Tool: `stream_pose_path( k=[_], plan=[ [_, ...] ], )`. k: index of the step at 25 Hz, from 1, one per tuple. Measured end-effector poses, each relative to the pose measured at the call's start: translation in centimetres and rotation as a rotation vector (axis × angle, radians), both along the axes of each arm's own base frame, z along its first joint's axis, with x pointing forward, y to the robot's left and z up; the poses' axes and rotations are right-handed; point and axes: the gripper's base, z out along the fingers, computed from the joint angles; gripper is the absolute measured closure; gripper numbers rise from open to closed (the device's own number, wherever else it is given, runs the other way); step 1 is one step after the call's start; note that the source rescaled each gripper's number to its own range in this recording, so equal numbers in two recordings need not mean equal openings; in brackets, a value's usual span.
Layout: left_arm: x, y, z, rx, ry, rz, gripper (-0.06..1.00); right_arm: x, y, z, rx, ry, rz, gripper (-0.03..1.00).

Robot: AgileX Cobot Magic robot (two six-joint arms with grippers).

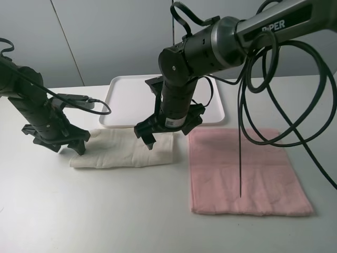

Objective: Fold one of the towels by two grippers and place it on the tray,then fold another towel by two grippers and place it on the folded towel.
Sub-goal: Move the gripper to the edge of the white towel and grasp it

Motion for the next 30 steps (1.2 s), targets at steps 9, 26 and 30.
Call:
stream_pose_path(
  k=[9, 26, 30],
  plan=[
    [0.0, 0.0, 0.0, 0.003, 0.002, -0.003, 0.08, 1.6, 0.3, -1.0, 0.042, 0.048, -0.038, -0.03],
    [0.0, 0.0, 0.0, 0.005, 0.004, -0.014, 0.08, 2.7, -0.5, -3.1, 0.086, 0.115, -0.088, -0.03],
    [0.0, 0.0, 0.0, 0.007, 0.004, -0.018, 0.08, 2.7, -0.5, -3.1, 0.088, 0.112, -0.089, -0.03]
  ],
)
